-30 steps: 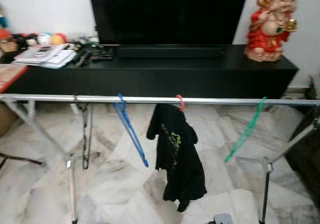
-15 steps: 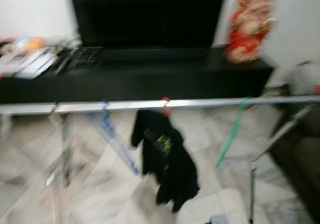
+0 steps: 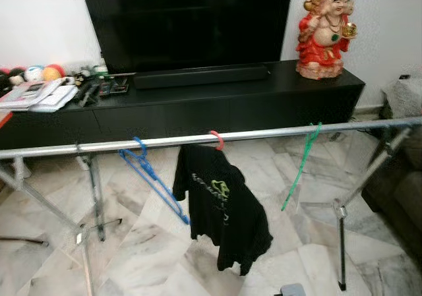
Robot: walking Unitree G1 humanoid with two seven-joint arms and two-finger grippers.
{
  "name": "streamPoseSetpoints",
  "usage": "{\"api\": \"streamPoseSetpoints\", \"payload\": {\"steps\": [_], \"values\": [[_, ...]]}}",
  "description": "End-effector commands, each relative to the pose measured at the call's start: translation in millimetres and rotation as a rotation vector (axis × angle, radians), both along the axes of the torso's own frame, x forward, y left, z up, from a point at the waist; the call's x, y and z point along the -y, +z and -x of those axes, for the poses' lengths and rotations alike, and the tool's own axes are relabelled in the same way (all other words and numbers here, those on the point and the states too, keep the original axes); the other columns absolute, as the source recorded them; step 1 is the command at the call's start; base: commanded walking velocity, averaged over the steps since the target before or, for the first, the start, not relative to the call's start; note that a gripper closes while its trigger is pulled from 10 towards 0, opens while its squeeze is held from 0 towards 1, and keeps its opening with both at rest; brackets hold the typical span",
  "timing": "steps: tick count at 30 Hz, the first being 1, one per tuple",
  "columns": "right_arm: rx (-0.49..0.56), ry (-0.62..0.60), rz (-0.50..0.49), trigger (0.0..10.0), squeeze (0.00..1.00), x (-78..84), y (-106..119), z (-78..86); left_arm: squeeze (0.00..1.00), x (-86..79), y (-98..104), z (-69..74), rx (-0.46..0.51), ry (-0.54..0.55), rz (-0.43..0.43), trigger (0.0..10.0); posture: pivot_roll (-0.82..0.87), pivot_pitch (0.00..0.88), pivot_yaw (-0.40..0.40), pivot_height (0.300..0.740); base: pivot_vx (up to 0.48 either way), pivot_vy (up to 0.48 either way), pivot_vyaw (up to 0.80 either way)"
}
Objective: Hang hanger
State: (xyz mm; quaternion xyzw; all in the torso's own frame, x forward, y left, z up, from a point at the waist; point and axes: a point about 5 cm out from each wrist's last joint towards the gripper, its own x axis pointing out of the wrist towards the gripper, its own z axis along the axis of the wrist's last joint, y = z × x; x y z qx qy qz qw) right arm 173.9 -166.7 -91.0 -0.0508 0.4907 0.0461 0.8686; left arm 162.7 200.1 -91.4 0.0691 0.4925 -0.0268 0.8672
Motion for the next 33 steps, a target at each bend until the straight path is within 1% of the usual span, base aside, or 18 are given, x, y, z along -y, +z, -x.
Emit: {"api": "streamPoseSetpoints", "payload": {"steps": [1,2,4,6,7,11,20,23,25,28,31,33], "values": [[0.002,0.001,-0.007,10.0,0.0,-2.4,0.5,-1.4,0.0,-2.4,-1.2,4.0,-0.013,-0.032,-0.022,10.0,0.03,0.02,0.034,0.74,0.0,0.0,0.0],[0.003,0.002,-0.008,10.0,0.0,-2.4,0.6,-1.9,0.0,-1.6,-1.6,4.3,-0.021,-0.056,-0.034,10.0,0.03,0.024,0.034,0.74,0.0,-0.48,0.0],[0.003,0.003,-0.008,10.0,0.0,-2.5,0.7,-2.0,0.0,-1.3,-1.8,4.6,-0.025,-0.062,-0.037,10.0,0.03,0.024,0.034,0.74,0.0,-0.48,0.0],[0.004,0.002,-0.008,10.0,0.0,-2.5,0.9,-2.3,0.0,-2.0,-2.0,5.1,-0.026,-0.039,-0.032,10.0,0.03,0.027,0.035,0.74,0.0,-0.48,-0.8],[0.004,0.0,-0.009,10.0,0.0,-2.4,1.0,-2.7,0.0,-2.7,-2.2,5.8,-0.026,-0.021,-0.026,10.0,0.03,0.028,0.034,0.74,0.0,0.0,0.0],[0.005,0.0,-0.01,10.0,0.0,-2.5,1.1,-3.0,0.0,-3.0,-2.4,6.5,-0.028,-0.018,-0.022,10.0,0.03,0.029,0.034,0.74,0.0,0.0,0.0],[0.003,0.001,-0.012,10.0,0.0,-2.2,1.0,-2.7,0.0,-2.3,-2.4,6.2,-0.027,-0.023,-0.022,10.0,0.03,0.03,0.031,0.74,0.0,0.0,-0.8],[0.002,0.001,-0.012,10.0,0.0,-2.0,1.0,-2.7,0.0,-2.4,-2.2,5.8,-0.026,-0.04,-0.034,10.0,0.03,0.031,0.03,0.74,0.0,0.0,0.0],[0.002,0.003,-0.012,10.0,0.0,-2.0,1.0,-2.6,0.0,-2.7,-1.9,5.4,-0.024,-0.057,-0.047,10.0,0.03,0.03,0.03,0.74,0.0,-0.345,0.0],[0.002,0.003,-0.012,10.0,0.0,-1.8,1.0,-2.6,0.0,-2.5,-2.5,6.4,-0.029,-0.036,-0.036,10.0,0.03,0.029,0.029,0.74,0.0,-0.461,0.0],[0.002,0.002,-0.012,10.0,0.0,-1.6,1.0,-2.6,0.0,-2.7,-2.5,6.6,-0.027,-0.018,-0.03,10.0,0.03,0.029,0.029,0.74,0.0,0.0,-0.8],[0.002,0.003,-0.012,10.0,0.0,-1.5,1.1,-2.7,0.0,-2.2,-2.5,6.4,-0.028,-0.028,-0.031,10.0,0.03,0.027,0.028,0.74,0.0,0.0,-0.8]]}}
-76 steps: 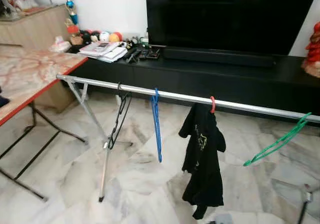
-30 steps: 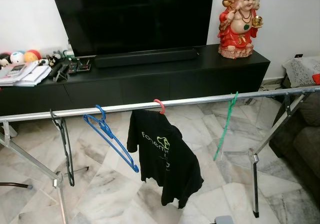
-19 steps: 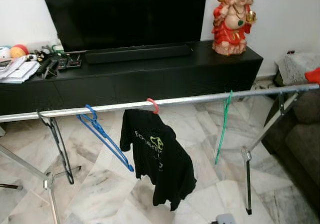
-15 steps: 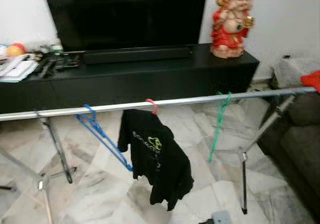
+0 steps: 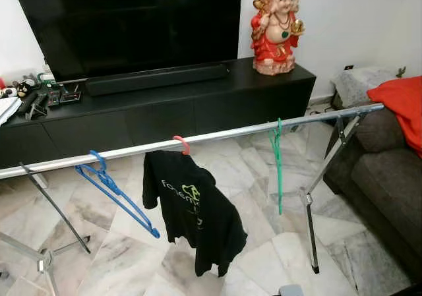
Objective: Hang hanger
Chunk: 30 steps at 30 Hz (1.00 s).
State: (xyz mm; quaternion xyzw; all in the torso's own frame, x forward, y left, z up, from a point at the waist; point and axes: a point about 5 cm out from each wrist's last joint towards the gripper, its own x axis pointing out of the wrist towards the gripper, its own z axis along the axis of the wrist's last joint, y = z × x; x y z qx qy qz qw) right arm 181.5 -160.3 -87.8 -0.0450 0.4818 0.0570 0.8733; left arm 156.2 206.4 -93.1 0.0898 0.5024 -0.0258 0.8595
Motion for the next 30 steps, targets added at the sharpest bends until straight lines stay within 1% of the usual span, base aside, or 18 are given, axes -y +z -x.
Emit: {"api": "streamPoseSetpoints", "payload": {"steps": [1,2,8,10,13,16,22,25,27,30], "values": [[-0.017,-0.011,0.009,10.0,0.0,4.8,-2.0,4.8,0.0,4.0,-0.7,-0.1,-0.004,-0.009,0.007,10.0,0.03,0.027,0.028,0.74,0.0,0.0,-0.8],[-0.017,-0.011,0.009,10.0,0.0,4.9,-2.0,4.9,0.0,4.0,-0.7,-0.1,-0.004,-0.008,0.007,10.0,0.03,0.026,0.028,0.74,0.0,0.0,-0.8],[-0.017,-0.01,0.009,10.0,0.0,5.0,-2.0,4.7,0.0,4.3,-0.5,-0.6,0.0,-0.014,0.006,10.0,0.03,0.027,0.027,0.74,0.0,0.0,0.0],[-0.017,-0.009,0.009,10.0,0.0,5.0,-2.0,4.7,0.0,4.2,-0.5,-0.7,-0.001,-0.023,-0.002,10.0,0.03,0.027,0.027,0.74,0.0,0.0,-0.8],[-0.017,-0.007,0.009,10.0,0.0,5.0,-1.9,4.7,0.0,3.7,-0.6,-0.2,0.003,0.008,0.007,10.0,0.03,0.027,0.026,0.74,0.0,0.0,-0.8],[-0.015,-0.007,0.01,10.0,0.0,5.2,-1.8,4.5,0.0,3.4,-0.8,0.3,-0.003,0.003,0.004,10.0,0.03,0.027,0.026,0.74,0.0,0.0,-0.79],[-0.01,-0.012,0.007,10.0,0.0,5.0,-1.7,4.3,0.0,4.6,-0.1,-2.1,0.003,0.016,0.011,10.0,0.03,0.026,0.025,0.74,0.0,0.0,0.0],[-0.013,-0.013,0.005,10.0,0.0,5.1,-1.8,4.4,0.0,5.2,-0.4,-1.9,0.001,0.036,0.022,10.0,0.03,0.026,0.024,0.74,0.0,0.0,-0.53],[-0.017,-0.011,0.005,10.0,0.0,5.1,-1.9,4.6,0.0,5.4,-0.6,-1.6,-0.003,0.051,0.028,10.0,0.03,0.026,0.025,0.74,0.0,0.398,0.0],[-0.018,-0.008,0.005,10.0,0.0,4.9,-1.9,4.6,0.0,6.3,-0.5,-2.2,-0.002,0.026,0.021,10.0,0.03,0.026,0.025,0.74,0.0,0.254,0.0]]}}
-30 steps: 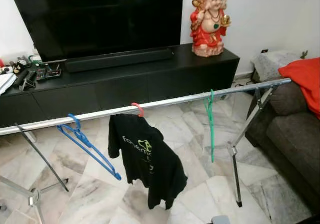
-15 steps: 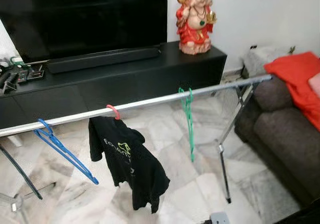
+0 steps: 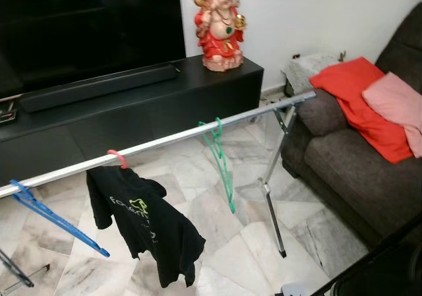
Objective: Hang hanger
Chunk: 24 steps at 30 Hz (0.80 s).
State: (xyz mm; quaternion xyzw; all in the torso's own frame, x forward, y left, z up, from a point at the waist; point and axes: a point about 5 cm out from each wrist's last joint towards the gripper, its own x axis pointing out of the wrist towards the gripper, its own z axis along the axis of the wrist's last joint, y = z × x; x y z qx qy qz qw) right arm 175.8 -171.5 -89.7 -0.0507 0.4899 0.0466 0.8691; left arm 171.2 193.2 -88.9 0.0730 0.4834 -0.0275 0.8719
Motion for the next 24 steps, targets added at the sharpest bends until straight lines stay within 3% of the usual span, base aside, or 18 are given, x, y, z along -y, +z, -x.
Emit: {"api": "streamPoseSetpoints", "payload": {"steps": [1,24], "values": [[-0.001,0.005,-0.017,10.0,0.0,-6.2,0.0,-1.1,0.0,-6.9,-4.7,12.8,-0.047,0.014,-0.012,10.0,0.03,0.026,0.025,0.74,0.0,0.0,0.0],[-0.004,0.01,-0.016,10.0,0.0,-6.5,-0.4,-0.3,0.0,-4.8,-4.5,11.9,-0.039,0.003,-0.002,10.0,0.03,0.015,0.026,0.74,0.0,0.0,-0.07]]}}
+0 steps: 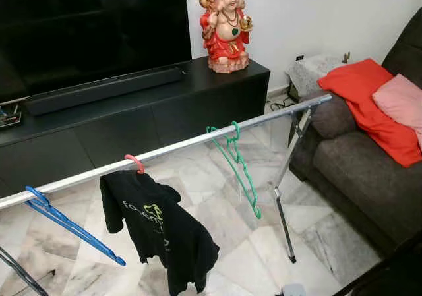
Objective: Hang hanger
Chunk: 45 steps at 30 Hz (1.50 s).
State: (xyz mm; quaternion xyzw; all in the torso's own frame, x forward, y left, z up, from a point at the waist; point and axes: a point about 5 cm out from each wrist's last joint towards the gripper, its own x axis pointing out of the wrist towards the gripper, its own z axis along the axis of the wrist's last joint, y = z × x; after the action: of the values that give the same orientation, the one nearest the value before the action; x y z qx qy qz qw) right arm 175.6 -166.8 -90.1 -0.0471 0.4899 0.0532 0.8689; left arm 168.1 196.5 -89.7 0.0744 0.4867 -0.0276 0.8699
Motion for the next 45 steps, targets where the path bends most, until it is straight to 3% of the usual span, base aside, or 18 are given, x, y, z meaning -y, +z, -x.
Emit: {"api": "streamPoseSetpoints", "payload": {"steps": [1,8,29,45], "values": [[-0.003,0.001,-0.004,10.0,0.0,-1.8,0.0,-0.4,0.0,-1.2,-3.7,8.7,-0.033,0.001,0.0,10.0,0.03,0.016,0.026,0.74,0.0,0.0,-0.8],[-0.004,-0.003,-0.004,10.0,0.0,-1.7,-0.1,-0.3,0.0,-1.3,-3.8,8.9,-0.034,0.006,0.001,10.0,0.03,0.019,0.026,0.74,0.0,0.0,-0.8],[-0.004,-0.004,-0.007,10.0,0.0,-1.7,0.1,-0.6,0.0,-0.2,-3.5,7.7,-0.04,-0.047,-0.022,10.0,0.03,0.021,0.025,0.74,0.0,-0.032,-0.15],[-0.005,-0.003,-0.008,10.0,0.0,-1.6,0.1,-0.8,0.0,-0.3,-3.8,8.2,-0.042,-0.026,-0.015,10.0,0.03,0.021,0.023,0.74,0.0,-0.09,0.0]]}}
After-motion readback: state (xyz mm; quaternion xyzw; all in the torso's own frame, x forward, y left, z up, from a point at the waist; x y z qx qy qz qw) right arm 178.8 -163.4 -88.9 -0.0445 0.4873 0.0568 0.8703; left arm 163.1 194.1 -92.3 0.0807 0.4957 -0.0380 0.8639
